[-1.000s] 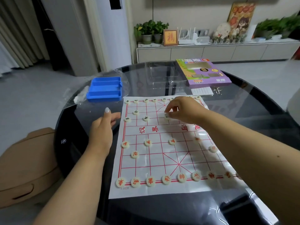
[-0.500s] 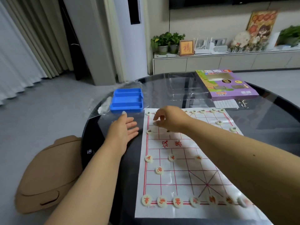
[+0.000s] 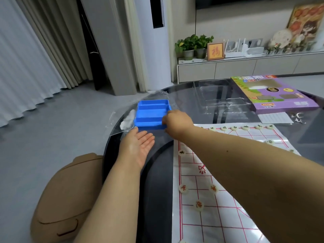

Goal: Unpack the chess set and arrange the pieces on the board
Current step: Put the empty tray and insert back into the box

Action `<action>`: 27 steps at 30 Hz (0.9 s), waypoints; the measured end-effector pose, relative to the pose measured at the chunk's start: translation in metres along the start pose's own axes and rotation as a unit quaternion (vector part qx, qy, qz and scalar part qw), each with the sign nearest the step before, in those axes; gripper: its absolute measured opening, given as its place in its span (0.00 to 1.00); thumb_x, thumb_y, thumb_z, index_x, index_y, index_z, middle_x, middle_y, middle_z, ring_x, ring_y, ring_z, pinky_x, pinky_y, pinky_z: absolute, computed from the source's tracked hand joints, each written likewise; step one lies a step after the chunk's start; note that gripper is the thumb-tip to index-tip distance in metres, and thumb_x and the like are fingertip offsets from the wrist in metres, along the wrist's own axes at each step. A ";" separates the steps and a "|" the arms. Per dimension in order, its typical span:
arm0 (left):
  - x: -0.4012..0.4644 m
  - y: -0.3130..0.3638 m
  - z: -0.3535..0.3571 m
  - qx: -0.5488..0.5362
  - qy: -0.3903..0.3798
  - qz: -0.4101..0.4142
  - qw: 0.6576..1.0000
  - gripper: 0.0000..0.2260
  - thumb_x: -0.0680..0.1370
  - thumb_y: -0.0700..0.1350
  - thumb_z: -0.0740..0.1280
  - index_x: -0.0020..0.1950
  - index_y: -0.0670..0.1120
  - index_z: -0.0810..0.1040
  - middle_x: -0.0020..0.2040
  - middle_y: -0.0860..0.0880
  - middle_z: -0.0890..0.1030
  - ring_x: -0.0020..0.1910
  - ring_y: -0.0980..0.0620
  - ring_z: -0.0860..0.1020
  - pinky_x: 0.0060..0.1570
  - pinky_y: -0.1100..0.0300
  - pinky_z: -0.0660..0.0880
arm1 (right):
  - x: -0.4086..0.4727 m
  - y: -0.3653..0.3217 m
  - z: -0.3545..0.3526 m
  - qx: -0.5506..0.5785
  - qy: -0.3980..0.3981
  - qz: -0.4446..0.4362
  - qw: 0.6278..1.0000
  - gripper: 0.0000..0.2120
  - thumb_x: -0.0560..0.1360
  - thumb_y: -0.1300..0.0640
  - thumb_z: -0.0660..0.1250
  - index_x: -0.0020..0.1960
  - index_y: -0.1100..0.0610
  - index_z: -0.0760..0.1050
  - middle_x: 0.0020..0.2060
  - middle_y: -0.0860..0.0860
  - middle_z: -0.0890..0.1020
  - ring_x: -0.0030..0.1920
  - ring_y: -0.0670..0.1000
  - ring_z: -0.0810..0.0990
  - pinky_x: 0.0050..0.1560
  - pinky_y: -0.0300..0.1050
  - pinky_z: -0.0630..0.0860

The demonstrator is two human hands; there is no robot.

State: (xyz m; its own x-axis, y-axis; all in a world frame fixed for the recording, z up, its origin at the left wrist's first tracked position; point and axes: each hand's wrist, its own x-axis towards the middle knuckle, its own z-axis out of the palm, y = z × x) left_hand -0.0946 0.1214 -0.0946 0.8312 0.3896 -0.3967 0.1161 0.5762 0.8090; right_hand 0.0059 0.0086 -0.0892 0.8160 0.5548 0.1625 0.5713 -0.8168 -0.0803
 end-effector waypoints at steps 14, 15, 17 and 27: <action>0.000 0.016 -0.003 -0.053 0.030 0.022 0.998 0.21 0.83 0.46 0.55 0.71 0.32 0.65 0.66 0.35 0.72 0.64 0.40 0.74 0.59 0.53 0.74 | 0.004 -0.009 -0.022 0.228 -0.028 0.049 0.972 0.14 0.71 0.50 0.72 0.48 0.60 0.82 0.45 0.55 0.82 0.47 0.52 0.78 0.51 0.46 0.76; 0.000 0.015 -0.003 -0.047 0.031 0.016 0.998 0.21 0.84 0.46 0.55 0.71 0.32 0.65 0.66 0.35 0.72 0.64 0.40 0.74 0.60 0.53 0.73 | 0.003 -0.008 -0.023 0.224 -0.030 0.048 0.973 0.14 0.72 0.50 0.72 0.49 0.61 0.81 0.44 0.55 0.82 0.46 0.52 0.77 0.51 0.47 0.76; -0.001 0.013 -0.002 -0.040 0.033 0.008 0.999 0.21 0.84 0.46 0.55 0.71 0.32 0.64 0.66 0.35 0.72 0.64 0.40 0.74 0.62 0.52 0.73 | 0.002 -0.008 -0.023 0.200 -0.028 0.045 0.978 0.14 0.74 0.50 0.70 0.48 0.62 0.80 0.45 0.57 0.81 0.44 0.52 0.76 0.49 0.48 0.75; 0.000 0.037 0.006 -0.088 0.038 0.057 0.994 0.22 0.83 0.46 0.57 0.71 0.33 0.64 0.66 0.36 0.72 0.59 0.42 0.76 0.55 0.55 0.75 | -0.010 -0.008 -0.041 0.191 0.151 0.023 0.970 0.12 0.77 0.51 0.65 0.48 0.60 0.80 0.49 0.53 0.74 0.45 0.55 0.78 0.44 0.46 0.73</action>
State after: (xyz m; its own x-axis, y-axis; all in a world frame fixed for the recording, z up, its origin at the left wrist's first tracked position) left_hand -0.0870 0.1385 -0.0621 0.7897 0.5081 -0.3438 -0.0781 0.6392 0.7651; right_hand -0.0107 0.0028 -0.0504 0.8114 0.4009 0.4254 0.5730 -0.6890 -0.4437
